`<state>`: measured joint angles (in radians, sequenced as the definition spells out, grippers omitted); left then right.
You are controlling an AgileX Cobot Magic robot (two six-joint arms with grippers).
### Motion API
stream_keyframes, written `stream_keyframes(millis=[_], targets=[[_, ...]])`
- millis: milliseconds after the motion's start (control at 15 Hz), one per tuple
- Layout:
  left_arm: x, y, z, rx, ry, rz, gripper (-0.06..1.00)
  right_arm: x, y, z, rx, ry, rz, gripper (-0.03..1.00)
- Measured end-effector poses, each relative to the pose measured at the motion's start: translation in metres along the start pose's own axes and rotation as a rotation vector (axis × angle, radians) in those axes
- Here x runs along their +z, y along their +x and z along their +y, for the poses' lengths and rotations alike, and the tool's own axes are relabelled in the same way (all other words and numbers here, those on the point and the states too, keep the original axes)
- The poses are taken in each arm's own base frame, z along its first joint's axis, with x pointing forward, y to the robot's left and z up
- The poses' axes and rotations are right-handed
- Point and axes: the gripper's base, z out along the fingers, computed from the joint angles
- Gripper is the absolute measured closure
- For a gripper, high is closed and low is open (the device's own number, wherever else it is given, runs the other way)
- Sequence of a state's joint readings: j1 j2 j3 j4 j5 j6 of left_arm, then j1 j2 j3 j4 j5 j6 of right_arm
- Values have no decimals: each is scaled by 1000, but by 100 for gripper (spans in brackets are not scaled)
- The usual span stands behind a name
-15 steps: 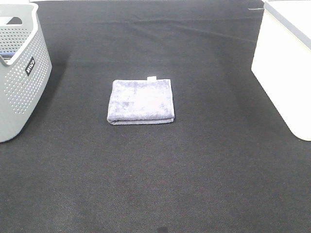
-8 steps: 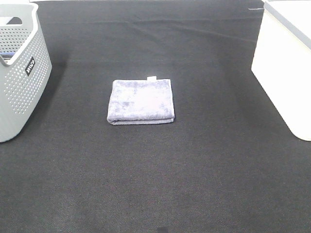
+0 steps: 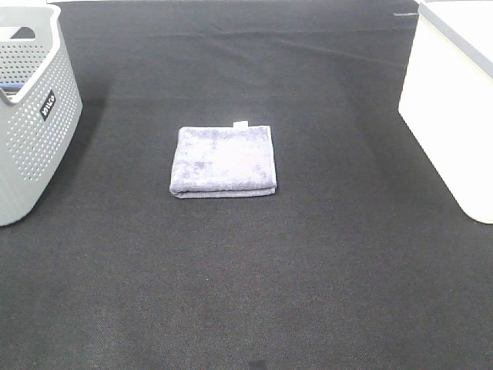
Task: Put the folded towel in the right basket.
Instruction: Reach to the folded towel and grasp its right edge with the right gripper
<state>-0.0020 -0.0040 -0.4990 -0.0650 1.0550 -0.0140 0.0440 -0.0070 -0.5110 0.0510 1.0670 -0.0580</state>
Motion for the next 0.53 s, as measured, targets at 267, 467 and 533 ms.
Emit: stream_keyframes(millis=[267,467,533], targets=[[0,0,0,0,0,0,-2,0,0,0,0,0,0,31],[0,0,0,0,0,0,-2,0,0,0,0,0,-1,31],[0,0,0,0,0,0,-2,1,-1,0,0,0,2,31]])
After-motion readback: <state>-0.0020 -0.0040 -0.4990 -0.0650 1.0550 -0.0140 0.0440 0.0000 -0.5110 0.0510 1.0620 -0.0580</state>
